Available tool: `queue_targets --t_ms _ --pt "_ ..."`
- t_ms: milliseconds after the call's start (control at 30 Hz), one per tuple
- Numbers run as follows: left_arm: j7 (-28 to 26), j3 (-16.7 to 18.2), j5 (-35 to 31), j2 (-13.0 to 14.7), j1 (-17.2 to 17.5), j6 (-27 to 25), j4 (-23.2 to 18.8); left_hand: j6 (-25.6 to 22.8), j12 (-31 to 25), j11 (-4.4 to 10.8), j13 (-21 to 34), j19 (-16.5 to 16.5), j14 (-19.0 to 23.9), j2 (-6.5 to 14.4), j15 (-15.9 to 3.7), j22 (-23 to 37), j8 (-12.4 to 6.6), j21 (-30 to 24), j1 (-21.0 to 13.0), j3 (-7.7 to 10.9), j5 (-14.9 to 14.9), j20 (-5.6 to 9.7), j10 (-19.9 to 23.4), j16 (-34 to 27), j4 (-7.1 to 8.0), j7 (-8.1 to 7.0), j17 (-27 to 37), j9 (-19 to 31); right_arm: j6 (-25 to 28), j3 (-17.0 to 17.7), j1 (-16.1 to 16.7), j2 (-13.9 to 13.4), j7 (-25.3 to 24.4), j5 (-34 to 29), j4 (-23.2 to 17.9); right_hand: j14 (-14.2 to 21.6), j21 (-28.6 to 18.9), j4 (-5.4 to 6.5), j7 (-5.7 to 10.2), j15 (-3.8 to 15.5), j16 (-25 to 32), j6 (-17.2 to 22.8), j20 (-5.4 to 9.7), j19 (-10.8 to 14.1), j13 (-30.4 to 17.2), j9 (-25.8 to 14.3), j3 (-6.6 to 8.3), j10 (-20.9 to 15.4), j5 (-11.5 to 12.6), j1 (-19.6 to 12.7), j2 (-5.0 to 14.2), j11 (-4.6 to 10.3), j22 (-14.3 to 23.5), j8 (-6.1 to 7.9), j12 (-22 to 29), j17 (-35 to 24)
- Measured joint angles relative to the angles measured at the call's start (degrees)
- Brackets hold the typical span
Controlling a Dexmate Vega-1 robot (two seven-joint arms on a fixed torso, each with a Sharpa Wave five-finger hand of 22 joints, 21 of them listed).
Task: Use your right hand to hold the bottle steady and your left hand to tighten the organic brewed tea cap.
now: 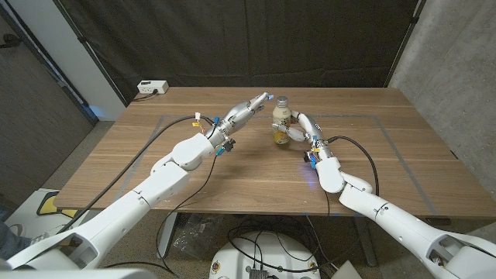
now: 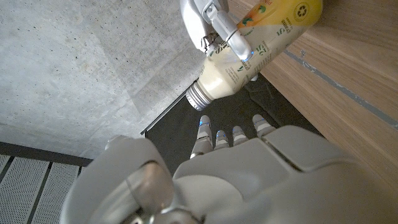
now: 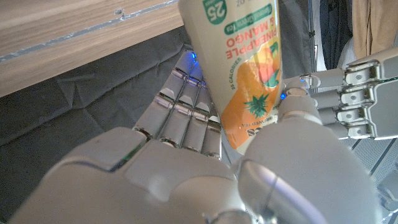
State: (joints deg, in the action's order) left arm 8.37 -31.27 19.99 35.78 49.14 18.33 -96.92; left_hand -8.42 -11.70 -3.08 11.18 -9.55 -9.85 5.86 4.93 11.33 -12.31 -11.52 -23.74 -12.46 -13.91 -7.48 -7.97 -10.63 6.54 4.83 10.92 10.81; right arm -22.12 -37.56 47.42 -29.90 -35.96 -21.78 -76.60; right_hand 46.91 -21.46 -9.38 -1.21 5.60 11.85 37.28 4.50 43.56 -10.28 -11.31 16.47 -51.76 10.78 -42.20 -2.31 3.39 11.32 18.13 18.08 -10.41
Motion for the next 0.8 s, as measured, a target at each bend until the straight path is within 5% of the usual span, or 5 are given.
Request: queue_targets --t_ms 800 --pt "0.4 -0.1 0.6 0.3 0.3 -0.7 -0.4 0.1 0.0 0.0 0.0 0.0 0.0 0.6 -0.01 0.0 0.25 -0.2 -0.6 -0.02 0.0 0.0 0.0 0.0 -0.47 -0.13 0.0 0.0 0.4 -0.3 0.3 -0.3 -0.7 0.0 -0.5 0.0 0.0 0.01 0.08 -0.01 -0.2 0.1 0.0 0.0 0.0 0.0 -0.01 -0.1 0.0 0.0 0.05 -0.1 0.0 -0.5 -0.4 0.0"
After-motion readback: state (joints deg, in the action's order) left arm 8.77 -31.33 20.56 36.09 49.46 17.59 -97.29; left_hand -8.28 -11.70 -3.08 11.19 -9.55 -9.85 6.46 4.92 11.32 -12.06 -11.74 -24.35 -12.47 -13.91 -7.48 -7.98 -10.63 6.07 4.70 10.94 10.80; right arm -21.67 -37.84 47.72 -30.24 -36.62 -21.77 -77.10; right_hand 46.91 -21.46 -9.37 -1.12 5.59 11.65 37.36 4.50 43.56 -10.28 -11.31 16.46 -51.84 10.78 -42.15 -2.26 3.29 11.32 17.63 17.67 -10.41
